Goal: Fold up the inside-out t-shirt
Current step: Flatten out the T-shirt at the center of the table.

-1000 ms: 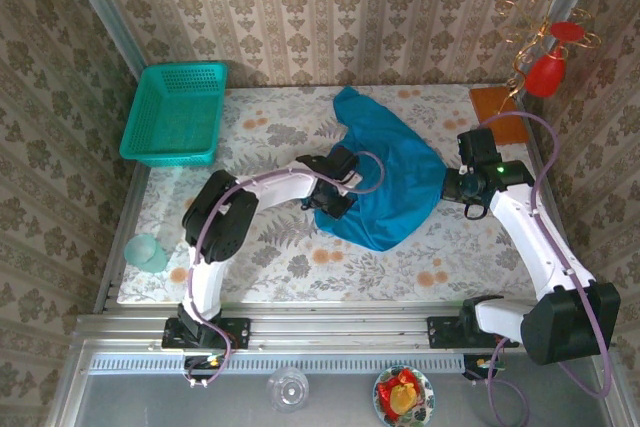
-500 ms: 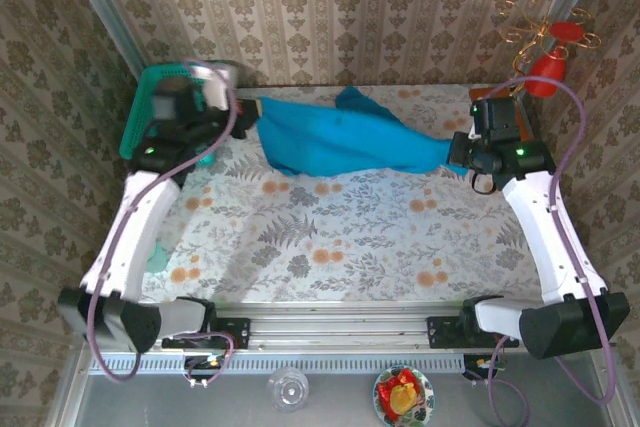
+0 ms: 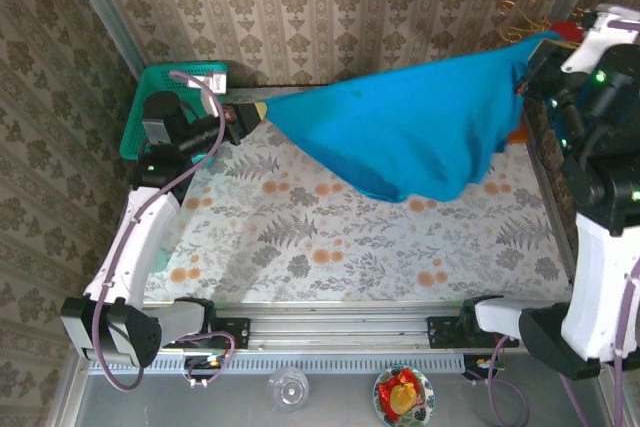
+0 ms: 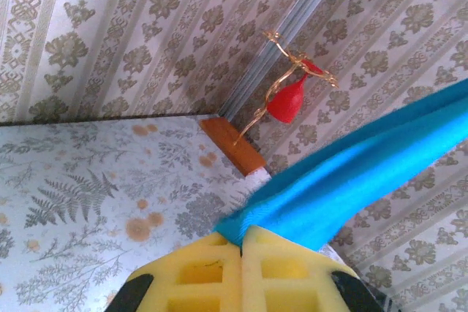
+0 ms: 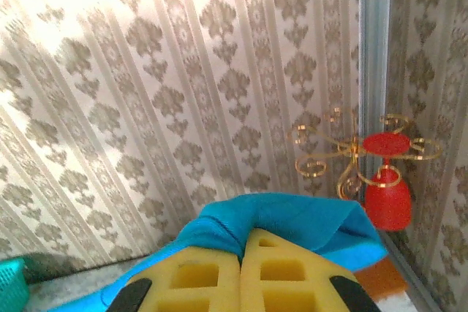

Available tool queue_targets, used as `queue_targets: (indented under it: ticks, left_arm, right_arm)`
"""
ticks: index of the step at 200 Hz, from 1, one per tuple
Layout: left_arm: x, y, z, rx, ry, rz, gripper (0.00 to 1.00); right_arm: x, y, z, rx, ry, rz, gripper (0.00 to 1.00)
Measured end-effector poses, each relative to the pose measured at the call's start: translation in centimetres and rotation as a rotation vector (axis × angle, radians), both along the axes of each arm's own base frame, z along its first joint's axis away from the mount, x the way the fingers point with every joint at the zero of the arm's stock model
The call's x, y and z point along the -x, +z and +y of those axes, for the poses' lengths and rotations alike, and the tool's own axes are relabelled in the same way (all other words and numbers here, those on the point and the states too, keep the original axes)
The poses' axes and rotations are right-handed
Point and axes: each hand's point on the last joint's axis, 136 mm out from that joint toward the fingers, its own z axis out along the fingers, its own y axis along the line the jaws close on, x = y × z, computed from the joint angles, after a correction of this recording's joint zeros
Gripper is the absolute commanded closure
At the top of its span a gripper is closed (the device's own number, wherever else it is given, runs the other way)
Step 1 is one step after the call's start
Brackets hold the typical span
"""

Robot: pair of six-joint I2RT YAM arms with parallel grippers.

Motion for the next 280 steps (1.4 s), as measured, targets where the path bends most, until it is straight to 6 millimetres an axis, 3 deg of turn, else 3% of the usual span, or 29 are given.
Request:
queue_targets:
  ticks: [11, 25, 45, 59, 72, 85, 117, 133, 144, 154, 173, 189, 224, 255, 280]
  left_arm:
    - [-0.1, 2.2, 0.7, 0.012, 0.005, -0.026, 1.0]
    - [-0.5, 7.2, 2.3, 0.026, 0.044, -0.123, 1.0]
    - [0.9, 15.0, 4.7, 0.03, 0.112, -0.311, 1.0]
    - [2.4, 17.7, 5.0, 0.023, 0.12, -0.398, 1.0]
    - [3.1, 17.4, 4.7, 0.023, 0.098, -0.406, 1.0]
    - [2.2, 15.3, 4.4, 0.03, 0.082, -0.364, 1.0]
    - [-3.0, 5.9, 3.7, 0.043, 0.064, -0.091, 1.0]
    - [-4.4, 3.7, 3.5, 0.044, 0.057, -0.01, 1.0]
    - [-4.5, 4.2, 3.5, 0.045, 0.054, -0.006, 1.0]
    - [-4.3, 6.2, 3.8, 0.045, 0.06, -0.042, 1.0]
    - [-3.2, 10.9, 4.5, 0.043, 0.073, -0.165, 1.0]
    - [-2.5, 13.0, 4.7, 0.045, 0.07, -0.227, 1.0]
    - [-4.4, 11.7, 4.7, 0.044, 0.07, -0.197, 1.0]
    - [-8.2, 9.3, 4.8, 0.04, 0.08, -0.132, 1.0]
    - [-11.4, 10.1, 4.8, 0.057, 0.079, -0.148, 1.0]
  right_arm:
    - [0.2, 0.1, 0.3, -0.003, 0.021, -0.007, 1.0]
    - [-1.0, -1.1, 1.2, -0.009, 0.064, 0.025, 1.0]
    - [-4.1, -5.2, 2.4, -0.026, 0.119, 0.143, 1.0]
    - [-6.2, -8.1, 2.8, -0.026, 0.129, 0.233, 1.0]
    - [-7.2, -9.9, 2.5, -0.003, 0.109, 0.3, 1.0]
    - [-7.0, -9.5, 1.7, 0.035, 0.07, 0.314, 1.0]
    - [-2.9, -1.4, 0.1, 0.086, 0.0, 0.102, 1.0]
    - [-1.0, 0.0, 0.3, 0.082, 0.017, 0.048, 1.0]
    - [-0.6, -0.3, 0.6, 0.08, 0.036, 0.048, 1.0]
    - [-1.0, -1.1, 0.7, 0.08, 0.044, 0.067, 1.0]
    - [-3.4, -4.0, 0.9, 0.081, 0.048, 0.135, 1.0]
    - [-6.0, -6.3, 1.2, 0.086, 0.051, 0.201, 1.0]
    - [-9.6, -9.4, 1.5, 0.094, 0.055, 0.278, 1.0]
    - [-11.1, -8.0, 1.5, 0.091, 0.054, 0.2, 1.0]
    - [-14.2, -6.9, 1.7, 0.087, 0.056, 0.144, 1.0]
